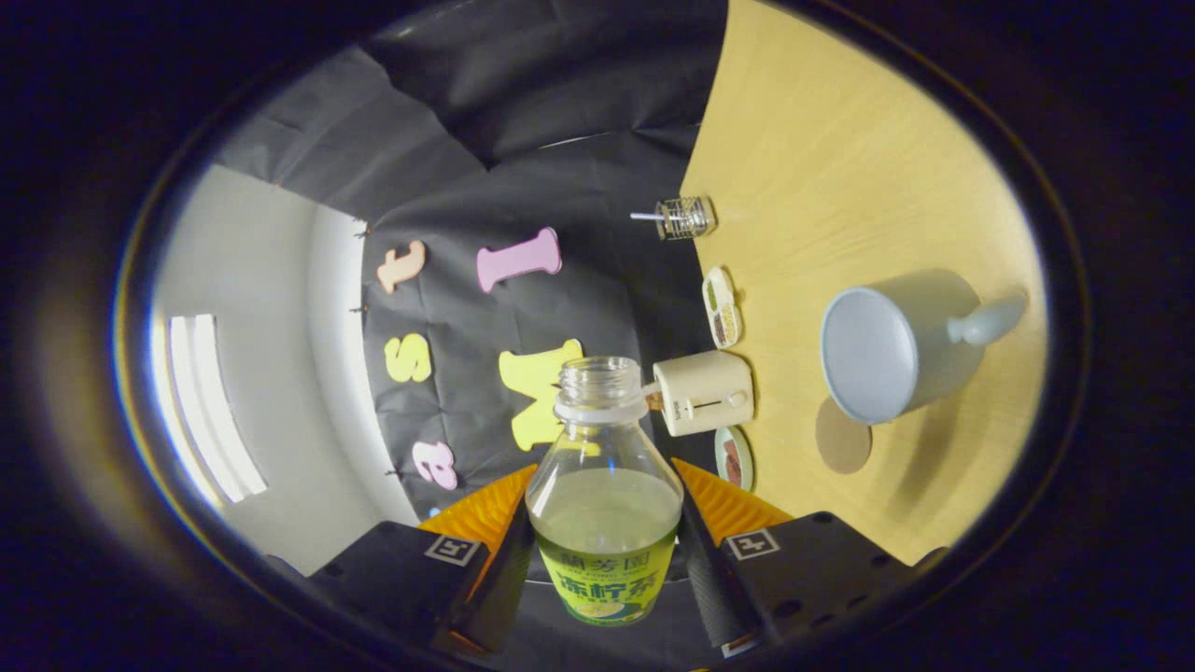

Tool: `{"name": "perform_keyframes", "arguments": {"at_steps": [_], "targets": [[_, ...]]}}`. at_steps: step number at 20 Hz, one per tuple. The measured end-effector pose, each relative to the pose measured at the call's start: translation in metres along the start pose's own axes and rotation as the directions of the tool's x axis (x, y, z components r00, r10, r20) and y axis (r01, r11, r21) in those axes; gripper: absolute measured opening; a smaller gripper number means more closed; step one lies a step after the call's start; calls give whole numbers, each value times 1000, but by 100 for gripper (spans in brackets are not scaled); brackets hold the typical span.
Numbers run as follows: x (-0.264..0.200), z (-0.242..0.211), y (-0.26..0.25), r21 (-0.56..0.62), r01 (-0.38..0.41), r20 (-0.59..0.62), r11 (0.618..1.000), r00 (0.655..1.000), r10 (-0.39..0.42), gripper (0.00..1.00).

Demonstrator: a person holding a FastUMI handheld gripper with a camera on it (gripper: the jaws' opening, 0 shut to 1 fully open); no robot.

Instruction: Take the bottle from table, then pour the juice into the cup, finally place the bottle on the coaster

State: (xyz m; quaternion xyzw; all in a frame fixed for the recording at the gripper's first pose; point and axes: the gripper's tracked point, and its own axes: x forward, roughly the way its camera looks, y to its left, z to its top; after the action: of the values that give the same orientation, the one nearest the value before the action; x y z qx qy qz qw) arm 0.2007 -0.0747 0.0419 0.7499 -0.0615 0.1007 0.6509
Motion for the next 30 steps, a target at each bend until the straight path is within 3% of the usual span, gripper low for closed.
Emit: {"name": "perform_keyframes", "arguments": {"at_steps": [3, 5, 11, 12, 14, 18, 19, 21, 26, 28, 30], "targets": [[6, -2, 5, -173, -22, -6, 985, 1000, 21, 80], [7, -6, 7, -313, -33, -18, 949, 999, 29, 80], [6, -16, 22, -620, -103, -29, 778, 994, 108, 80], [7, -19, 23, -670, -106, -36, 735, 993, 110, 80], [9, -23, 16, -794, -68, -36, 604, 997, 65, 80], [14, -31, -2, -962, 53, 46, 268, 998, -32, 81], [16, -36, -9, -977, 65, 55, 203, 997, -54, 81], [16, -41, -21, -989, 84, 75, 119, 994, -77, 81], [21, -41, -42, -993, 118, 115, 20, 987, -111, 82], [29, -40, -43, -994, 106, 102, 33, 990, -94, 82], [44, -37, -50, -992, 93, 86, 89, 993, -75, 82]]}}
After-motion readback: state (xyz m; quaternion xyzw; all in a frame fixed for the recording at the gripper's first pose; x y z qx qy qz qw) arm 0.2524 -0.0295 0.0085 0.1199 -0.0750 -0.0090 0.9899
